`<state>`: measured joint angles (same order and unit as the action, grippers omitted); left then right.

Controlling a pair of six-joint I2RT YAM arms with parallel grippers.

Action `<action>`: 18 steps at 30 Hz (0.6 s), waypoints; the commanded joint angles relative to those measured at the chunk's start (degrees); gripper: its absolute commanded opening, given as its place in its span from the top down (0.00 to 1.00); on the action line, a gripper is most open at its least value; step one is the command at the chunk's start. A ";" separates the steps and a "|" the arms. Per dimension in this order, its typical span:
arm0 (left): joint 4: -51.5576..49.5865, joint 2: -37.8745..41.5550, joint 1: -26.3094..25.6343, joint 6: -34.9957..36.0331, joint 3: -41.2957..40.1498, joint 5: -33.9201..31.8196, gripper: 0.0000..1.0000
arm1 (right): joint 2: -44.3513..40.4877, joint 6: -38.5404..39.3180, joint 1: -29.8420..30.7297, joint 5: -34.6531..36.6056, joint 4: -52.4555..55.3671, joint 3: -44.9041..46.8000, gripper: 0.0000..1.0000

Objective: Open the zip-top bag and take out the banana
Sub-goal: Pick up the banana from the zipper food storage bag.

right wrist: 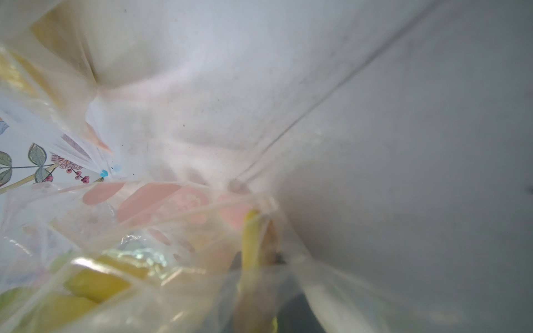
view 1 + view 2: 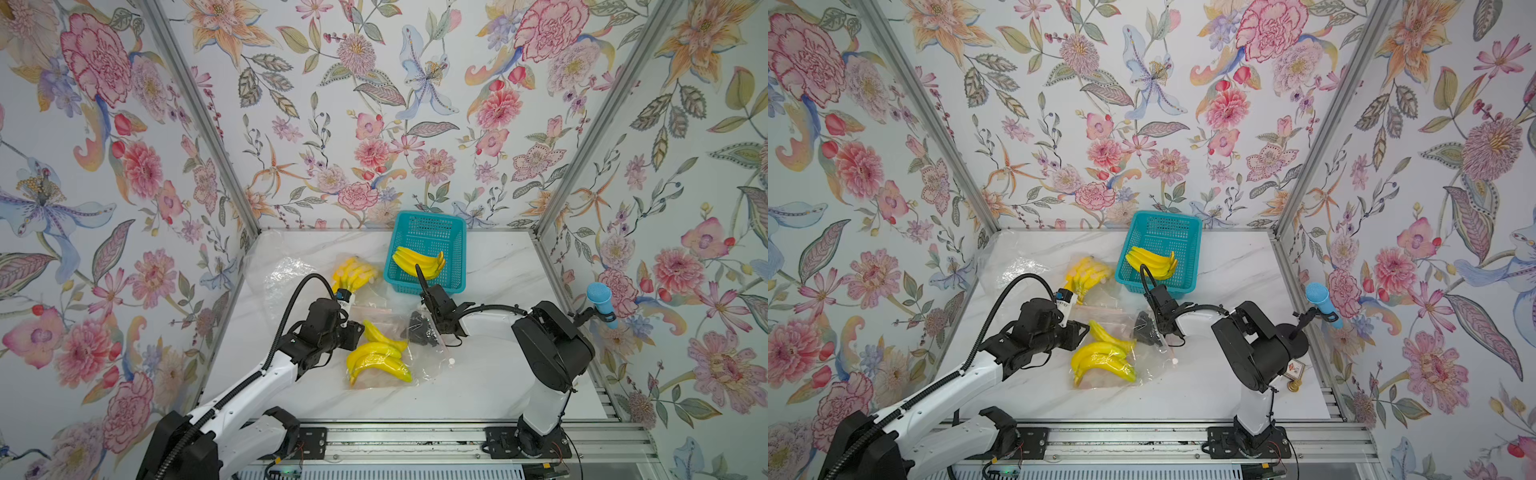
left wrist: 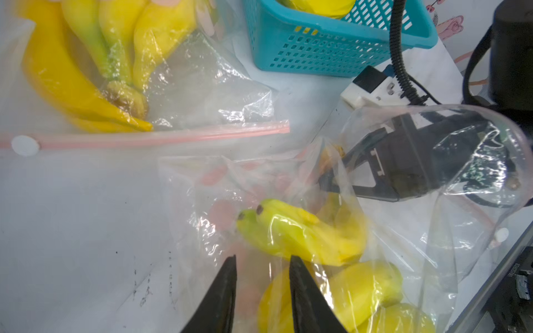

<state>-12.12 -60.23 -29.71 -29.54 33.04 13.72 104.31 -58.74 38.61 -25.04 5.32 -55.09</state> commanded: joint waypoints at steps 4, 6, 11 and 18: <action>1.27 0.38 0.68 -2.94 -3.47 -2.62 0.62 | -3.52 3.20 -0.13 3.45 7.08 -0.46 0.81; 1.60 0.41 0.69 -2.98 -3.94 -3.20 0.62 | -4.23 3.92 -0.42 3.57 7.86 -0.44 0.81; 0.73 1.31 1.42 -3.11 -3.38 -4.42 0.52 | -6.45 4.72 -1.00 3.47 8.64 1.40 0.82; 16.33 1.29 4.75 -10.78 -10.35 9.72 0.48 | -8.64 5.67 -3.26 3.21 8.68 3.34 0.83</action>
<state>-3.53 -58.19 -25.65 -35.83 25.23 16.84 97.17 -54.24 35.75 -22.02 12.86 -52.51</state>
